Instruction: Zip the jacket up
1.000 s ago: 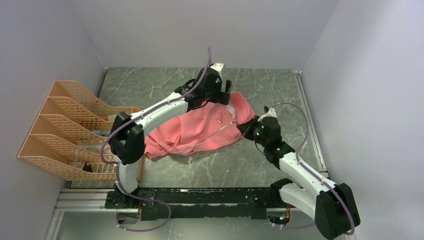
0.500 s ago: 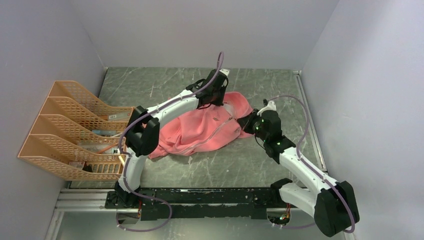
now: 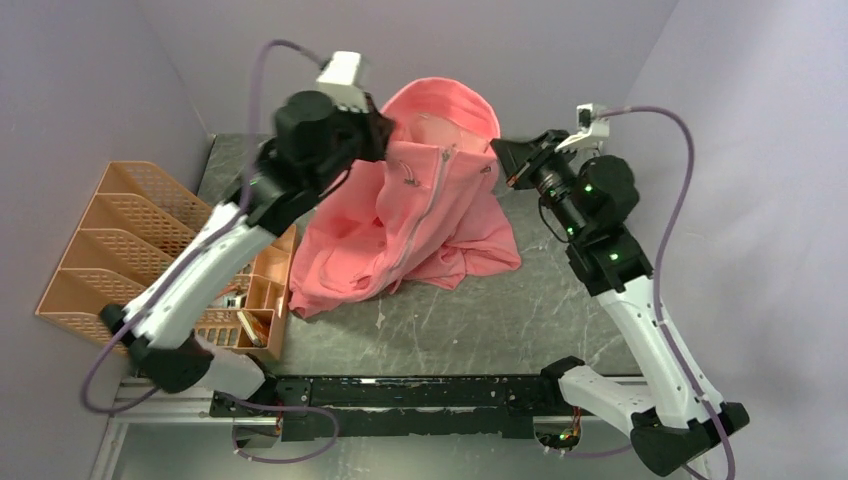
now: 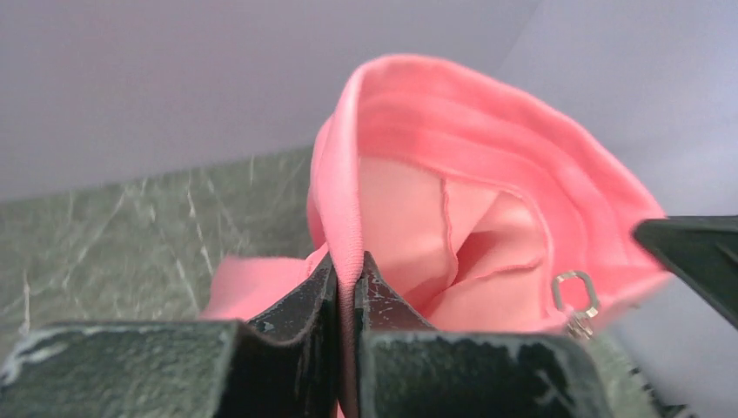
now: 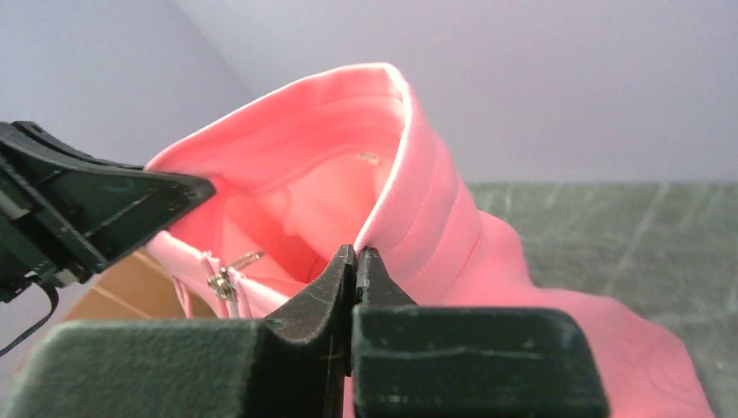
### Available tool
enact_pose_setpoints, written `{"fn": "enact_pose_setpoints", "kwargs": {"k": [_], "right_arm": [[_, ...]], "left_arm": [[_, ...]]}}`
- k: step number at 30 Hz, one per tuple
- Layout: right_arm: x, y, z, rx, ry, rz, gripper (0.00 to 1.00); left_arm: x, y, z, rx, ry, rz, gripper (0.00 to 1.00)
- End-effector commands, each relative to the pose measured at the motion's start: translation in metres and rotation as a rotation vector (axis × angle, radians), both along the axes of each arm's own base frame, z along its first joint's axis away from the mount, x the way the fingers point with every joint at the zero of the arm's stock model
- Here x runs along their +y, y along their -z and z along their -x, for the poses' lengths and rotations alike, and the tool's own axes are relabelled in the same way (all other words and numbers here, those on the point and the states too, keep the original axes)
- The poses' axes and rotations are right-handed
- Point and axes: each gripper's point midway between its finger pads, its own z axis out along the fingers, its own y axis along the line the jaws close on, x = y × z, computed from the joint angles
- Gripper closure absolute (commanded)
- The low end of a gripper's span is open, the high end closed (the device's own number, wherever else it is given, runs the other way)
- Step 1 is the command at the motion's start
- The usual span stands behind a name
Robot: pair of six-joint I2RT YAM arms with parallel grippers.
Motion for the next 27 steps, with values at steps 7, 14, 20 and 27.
{"fn": "enact_pose_setpoints", "kwargs": {"k": [7,14,20,27], "right_arm": [[-0.012,-0.143,0.073,-0.319,-0.093,-0.012,1.00],[-0.026,-0.228,0.113,-0.481,-0.105,-0.078,1.00],[-0.035,-0.243,0.106,-0.486,-0.041,-0.089,1.00],[-0.028,-0.129,-0.001,-0.215,0.148,0.026,1.00]], "left_arm": [[0.067,-0.150,0.091,-0.351,0.075,0.229,0.92],[0.093,-0.216,0.122,-0.490,0.090,0.309,0.92],[0.106,-0.232,0.121,-0.534,0.034,0.307,0.92],[0.086,-0.151,0.049,-0.387,-0.150,0.139,0.92]]}}
